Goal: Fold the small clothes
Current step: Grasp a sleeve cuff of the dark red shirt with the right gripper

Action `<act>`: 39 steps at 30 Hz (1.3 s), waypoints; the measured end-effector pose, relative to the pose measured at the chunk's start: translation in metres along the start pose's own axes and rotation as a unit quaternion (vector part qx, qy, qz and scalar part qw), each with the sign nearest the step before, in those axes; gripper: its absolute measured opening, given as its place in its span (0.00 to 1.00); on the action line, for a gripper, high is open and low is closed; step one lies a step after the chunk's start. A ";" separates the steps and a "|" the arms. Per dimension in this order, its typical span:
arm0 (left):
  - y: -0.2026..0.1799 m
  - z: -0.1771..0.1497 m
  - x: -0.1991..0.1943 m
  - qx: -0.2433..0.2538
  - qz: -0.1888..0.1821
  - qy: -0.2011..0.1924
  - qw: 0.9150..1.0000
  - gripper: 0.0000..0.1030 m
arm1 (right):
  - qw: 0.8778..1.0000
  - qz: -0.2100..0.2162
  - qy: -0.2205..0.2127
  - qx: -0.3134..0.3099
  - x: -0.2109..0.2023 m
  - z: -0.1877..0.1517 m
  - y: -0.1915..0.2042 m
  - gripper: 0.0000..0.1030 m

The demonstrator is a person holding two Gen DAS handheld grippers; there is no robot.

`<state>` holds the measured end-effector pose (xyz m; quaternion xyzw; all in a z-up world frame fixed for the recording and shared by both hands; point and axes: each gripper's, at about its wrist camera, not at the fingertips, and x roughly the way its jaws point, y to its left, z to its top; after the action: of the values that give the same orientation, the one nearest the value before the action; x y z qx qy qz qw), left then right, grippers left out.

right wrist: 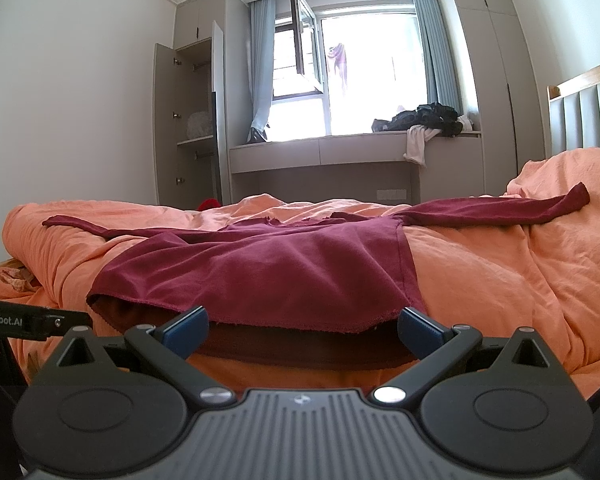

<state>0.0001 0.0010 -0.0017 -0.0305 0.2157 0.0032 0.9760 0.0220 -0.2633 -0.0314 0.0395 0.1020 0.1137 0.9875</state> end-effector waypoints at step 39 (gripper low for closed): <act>-0.068 0.142 0.237 0.065 -0.057 0.033 0.996 1.00 | 0.981 -0.154 0.112 0.037 0.174 0.105 -0.142 1.00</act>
<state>0.2758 -0.0595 0.0309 0.0206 0.2458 -0.0670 0.9668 0.2404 -0.3664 0.0238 0.0469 0.2210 -0.0401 0.9733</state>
